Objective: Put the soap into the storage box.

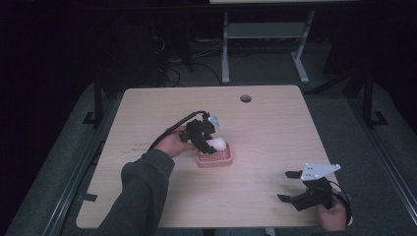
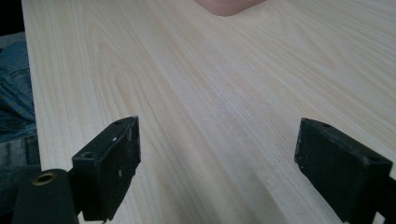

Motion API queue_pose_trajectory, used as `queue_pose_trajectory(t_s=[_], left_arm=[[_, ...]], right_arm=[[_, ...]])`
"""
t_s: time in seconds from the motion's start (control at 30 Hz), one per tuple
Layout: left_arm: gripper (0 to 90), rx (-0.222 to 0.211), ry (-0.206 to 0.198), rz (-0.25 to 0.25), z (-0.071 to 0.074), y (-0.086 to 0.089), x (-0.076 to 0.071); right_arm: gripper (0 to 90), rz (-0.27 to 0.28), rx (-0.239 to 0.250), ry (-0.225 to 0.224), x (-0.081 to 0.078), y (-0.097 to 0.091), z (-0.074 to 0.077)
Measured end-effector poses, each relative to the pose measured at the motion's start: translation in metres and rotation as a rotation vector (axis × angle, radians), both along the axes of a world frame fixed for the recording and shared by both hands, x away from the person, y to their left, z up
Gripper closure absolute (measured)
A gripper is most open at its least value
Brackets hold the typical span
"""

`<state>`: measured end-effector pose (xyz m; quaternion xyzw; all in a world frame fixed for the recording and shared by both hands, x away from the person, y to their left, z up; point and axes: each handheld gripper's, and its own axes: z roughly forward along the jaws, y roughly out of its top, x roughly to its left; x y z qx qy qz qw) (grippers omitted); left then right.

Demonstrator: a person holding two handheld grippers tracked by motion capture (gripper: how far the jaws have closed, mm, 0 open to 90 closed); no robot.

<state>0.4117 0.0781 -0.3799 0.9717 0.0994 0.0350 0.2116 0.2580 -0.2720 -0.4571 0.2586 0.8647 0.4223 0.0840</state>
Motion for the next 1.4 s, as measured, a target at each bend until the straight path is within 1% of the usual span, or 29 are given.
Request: queue_pose_trajectory(t_s=[0.1,0.27,0.4,0.63,0.7,0.87,1.13,1.27,1.4], left_arm=[[49.6,-0.006,0.009,0.003,-0.003,-0.001,0.002],[49.6,0.012,0.013,-0.002,-0.009,-0.004,0.006],[49.5,0.015,0.014,-0.004,-0.013,-0.006,0.007],[49.5,0.028,0.027,-0.005,-0.021,-0.01,0.01],[49.6,0.025,0.033,0.0,-0.023,-0.011,0.011],[49.5,0.045,0.048,-0.001,-0.028,-0.012,0.012],[49.5,0.048,0.05,0.003,-0.031,-0.014,0.014],[49.5,0.066,0.059,0.0,-0.035,-0.015,0.015],[49.5,0.068,0.064,0.002,-0.037,-0.017,0.015]], right_arm=[[14.1,0.001,-0.001,0.0,0.0,0.0,0.0],[14.1,0.001,0.0,0.001,0.001,0.0,0.0],[14.1,-0.001,0.0,0.002,0.001,0.0,-0.001],[14.0,-0.001,0.002,0.004,0.001,-0.001,-0.001],[14.1,-0.001,0.005,0.003,0.001,-0.001,-0.001],[14.0,0.001,0.004,0.001,0.001,-0.001,-0.001],[14.1,0.001,0.004,0.002,0.002,-0.001,0.0],[14.1,0.001,0.006,0.001,0.001,-0.001,0.0],[14.1,0.001,0.006,-0.001,0.002,-0.001,0.0]])
